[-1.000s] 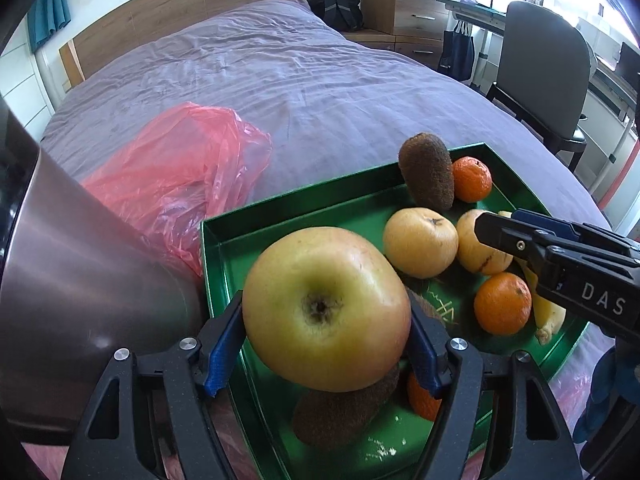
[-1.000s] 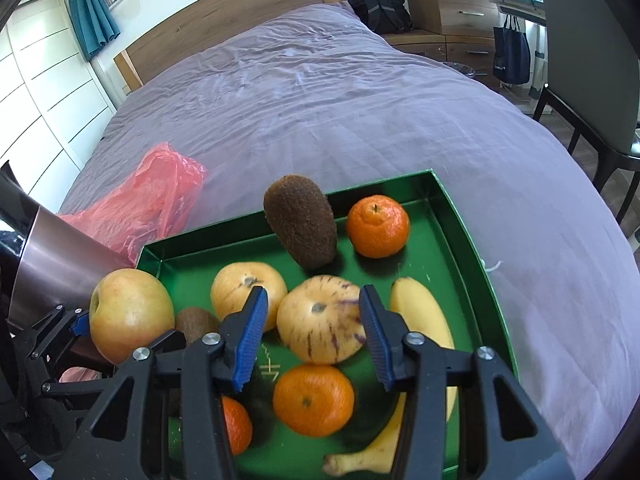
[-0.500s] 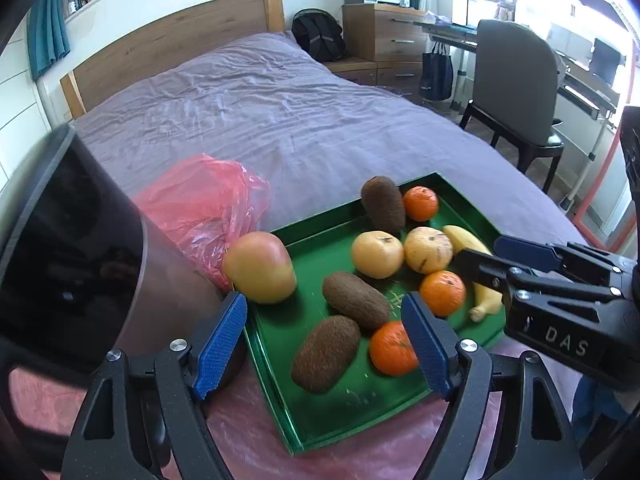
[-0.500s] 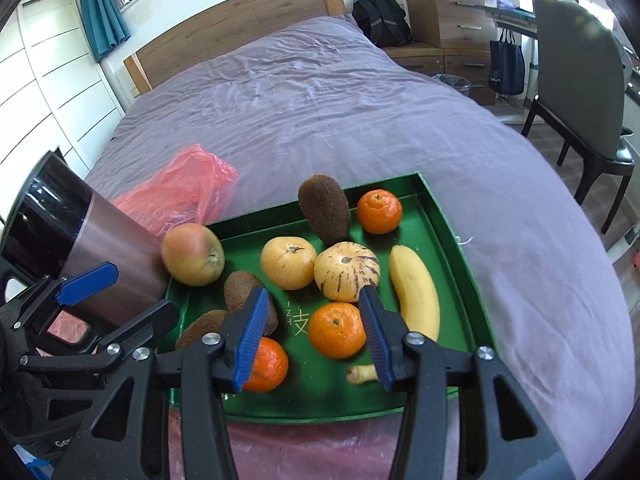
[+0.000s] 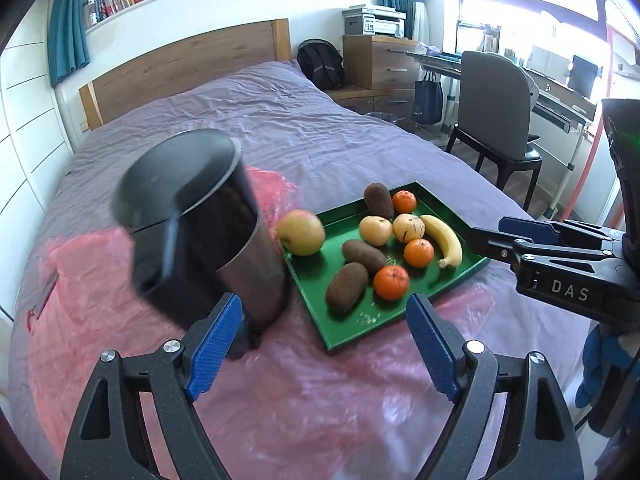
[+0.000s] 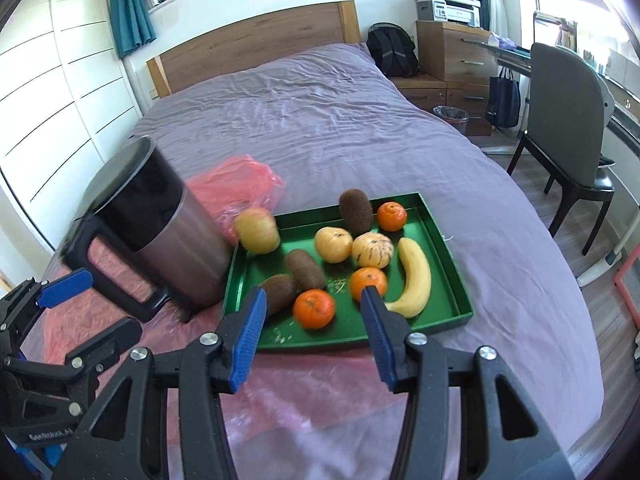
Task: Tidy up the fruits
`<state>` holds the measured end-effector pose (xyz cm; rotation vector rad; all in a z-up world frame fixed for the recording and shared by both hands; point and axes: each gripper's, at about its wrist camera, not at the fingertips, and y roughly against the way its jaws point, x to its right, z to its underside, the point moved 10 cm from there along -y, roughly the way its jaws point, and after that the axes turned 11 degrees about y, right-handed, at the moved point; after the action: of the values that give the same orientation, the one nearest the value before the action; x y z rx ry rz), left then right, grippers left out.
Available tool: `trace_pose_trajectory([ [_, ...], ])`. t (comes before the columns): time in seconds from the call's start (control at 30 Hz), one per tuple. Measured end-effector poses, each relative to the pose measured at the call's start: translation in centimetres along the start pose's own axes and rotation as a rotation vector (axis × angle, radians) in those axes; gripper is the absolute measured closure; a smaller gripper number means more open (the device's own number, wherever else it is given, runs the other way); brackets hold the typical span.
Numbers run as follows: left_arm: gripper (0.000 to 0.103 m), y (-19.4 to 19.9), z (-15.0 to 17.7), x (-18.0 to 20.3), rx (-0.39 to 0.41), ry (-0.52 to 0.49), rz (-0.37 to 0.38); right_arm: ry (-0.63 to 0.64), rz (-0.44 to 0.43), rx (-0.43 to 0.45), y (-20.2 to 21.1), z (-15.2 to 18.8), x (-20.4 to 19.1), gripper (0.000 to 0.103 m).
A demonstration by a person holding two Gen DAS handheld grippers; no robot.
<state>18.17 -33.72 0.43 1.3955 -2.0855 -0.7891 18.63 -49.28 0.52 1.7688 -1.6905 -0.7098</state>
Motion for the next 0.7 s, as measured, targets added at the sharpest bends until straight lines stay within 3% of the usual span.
trace_pose_trajectory([
  [0.27, 0.021, 4.7, 4.0, -6.1, 0.016, 0.037, -0.023, 0.062, 0.012, 0.007, 3.9, 2.5, -5.8, 0.011],
  [0.33, 0.021, 5.7, 5.1, -7.8, 0.018, 0.047, -0.031, 0.068, 0.008, 0.01, 4.5, 3.1, -7.1, 0.0],
  [0.53, 0.021, 8.7, 8.0, -12.5, 0.042, 0.103, -0.039, 0.098, 0.043, 0.039, 6.0, 4.6, -10.8, 0.0],
  [0.7, 0.021, 11.8, 9.9, -17.1, 0.09, 0.125, -0.111, 0.132, 0.051, 0.084, 7.2, 5.6, -13.8, 0.0],
])
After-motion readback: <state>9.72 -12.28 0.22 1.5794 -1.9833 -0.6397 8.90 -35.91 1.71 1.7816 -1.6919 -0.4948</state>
